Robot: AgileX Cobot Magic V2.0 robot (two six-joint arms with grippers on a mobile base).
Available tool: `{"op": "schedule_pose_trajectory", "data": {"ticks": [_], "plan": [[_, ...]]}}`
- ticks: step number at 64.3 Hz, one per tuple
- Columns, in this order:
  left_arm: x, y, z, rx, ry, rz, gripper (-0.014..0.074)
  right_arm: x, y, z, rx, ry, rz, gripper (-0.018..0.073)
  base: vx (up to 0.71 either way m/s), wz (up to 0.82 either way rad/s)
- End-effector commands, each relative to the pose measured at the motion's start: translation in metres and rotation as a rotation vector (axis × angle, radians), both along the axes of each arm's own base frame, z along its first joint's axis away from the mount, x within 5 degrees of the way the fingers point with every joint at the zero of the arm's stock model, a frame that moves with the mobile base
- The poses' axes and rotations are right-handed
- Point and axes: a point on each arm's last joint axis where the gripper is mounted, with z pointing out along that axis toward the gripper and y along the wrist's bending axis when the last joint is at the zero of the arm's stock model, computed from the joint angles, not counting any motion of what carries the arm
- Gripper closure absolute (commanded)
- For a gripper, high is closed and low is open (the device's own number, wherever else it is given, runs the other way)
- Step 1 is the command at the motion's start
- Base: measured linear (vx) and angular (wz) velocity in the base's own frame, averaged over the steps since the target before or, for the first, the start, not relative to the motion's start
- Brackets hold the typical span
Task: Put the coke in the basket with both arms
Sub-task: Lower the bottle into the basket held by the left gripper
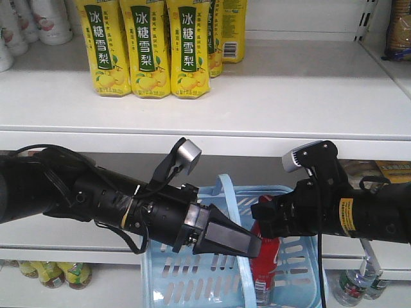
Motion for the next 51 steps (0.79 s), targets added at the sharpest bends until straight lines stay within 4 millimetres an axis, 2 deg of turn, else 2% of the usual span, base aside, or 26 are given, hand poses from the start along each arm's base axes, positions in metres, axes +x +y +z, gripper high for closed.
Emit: {"op": "schedule_pose_trajectory", "data": {"ticks": [1,11,24,36,51], "plan": [[-0.015,0.002,0.037,-0.192,0.01,-0.117,0.0601,0.003,0.001,0.016,0.011,-0.06,0.003,0.012,0.0,0.0],[-0.015,0.002,0.037,-0.192,0.01,-0.117,0.0601,0.003,0.001,0.016,0.014,-0.056,-0.005,0.0011,0.0,0.0],[-0.015,0.002,0.037,-0.192,0.01,-0.117,0.0601,0.001,0.002,0.019,0.054,-0.027,-0.021,0.0049,0.0,0.0],[-0.015,0.002,0.037,-0.192,0.01,-0.117,0.0601,-0.009,0.0,0.038,0.097,-0.071,-0.032,0.0197,0.0,0.0],[-0.015,0.002,0.037,-0.192,0.01,-0.117,0.0601,-0.029,-0.001,0.064,0.154,-0.146,0.017,0.0492,0.0,0.0]]}}
